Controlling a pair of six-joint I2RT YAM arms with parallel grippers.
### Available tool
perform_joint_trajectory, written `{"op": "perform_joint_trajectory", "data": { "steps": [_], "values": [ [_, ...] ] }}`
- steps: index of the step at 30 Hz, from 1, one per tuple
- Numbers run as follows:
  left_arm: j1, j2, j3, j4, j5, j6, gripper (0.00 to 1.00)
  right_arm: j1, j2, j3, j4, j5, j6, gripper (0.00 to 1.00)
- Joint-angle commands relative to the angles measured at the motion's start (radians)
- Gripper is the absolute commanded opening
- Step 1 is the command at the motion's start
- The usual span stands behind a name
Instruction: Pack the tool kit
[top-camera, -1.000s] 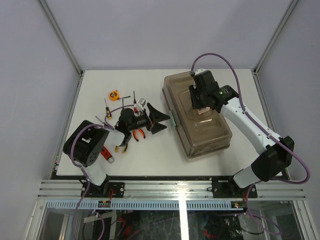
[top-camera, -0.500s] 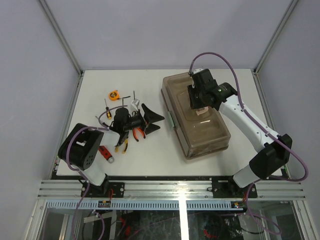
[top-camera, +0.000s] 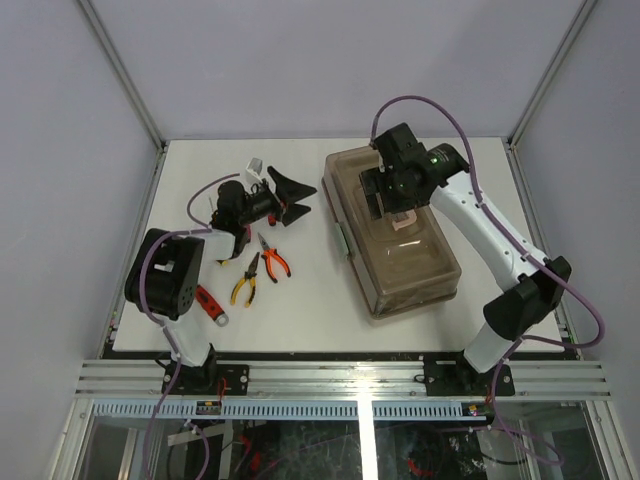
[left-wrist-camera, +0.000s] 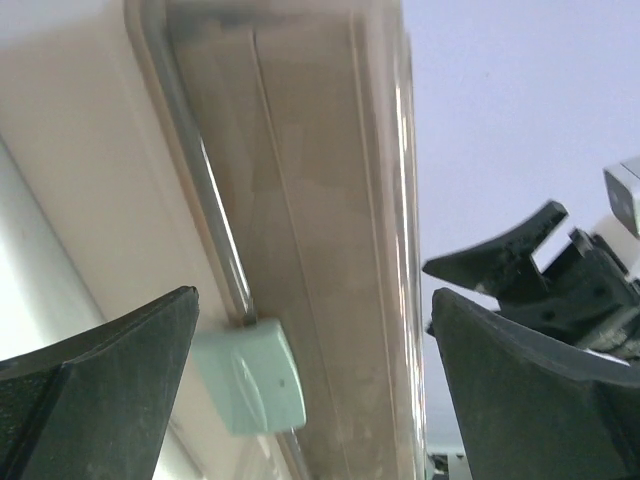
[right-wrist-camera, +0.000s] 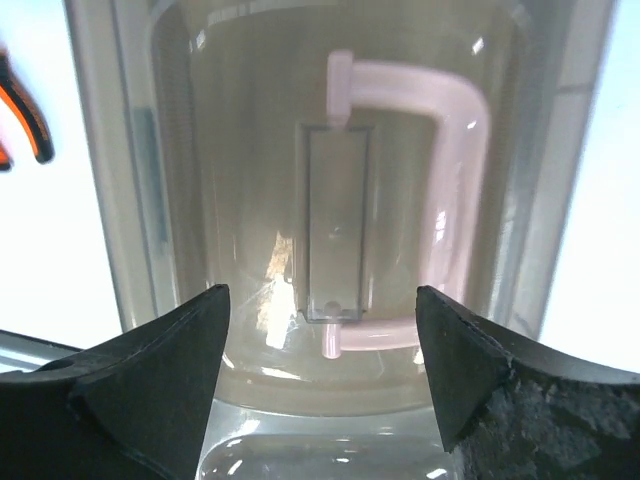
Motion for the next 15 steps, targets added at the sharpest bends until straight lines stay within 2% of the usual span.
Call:
{"op": "perform_joint_trajectory", "data": {
  "steps": [1, 6, 11, 15],
  "values": [
    [0.03, 0.11, 0.133, -0.014, 0.026, 0.032, 1.0, -0.053, 0.008, 0.213, -0.095, 0.054, -0.046, 0.82],
    [0.031, 0.187, 0.179, -0.023, 0.021, 0.067, 1.0, -0.216, 0.044, 0.354, -0.154, 0.077, -0.116, 0.84],
    [0.028, 0.203, 0.146, -0.036, 0.02, 0.109, 1.0, -0.332, 0.069, 0.32, -0.201, 0.113, -0.207, 0.84],
    [0.023, 0.206, 0.109, -0.049, 0.025, 0.143, 0.99, -0.373, 0.041, 0.227, -0.154, 0.081, -0.221, 0.84]
  ]
}}
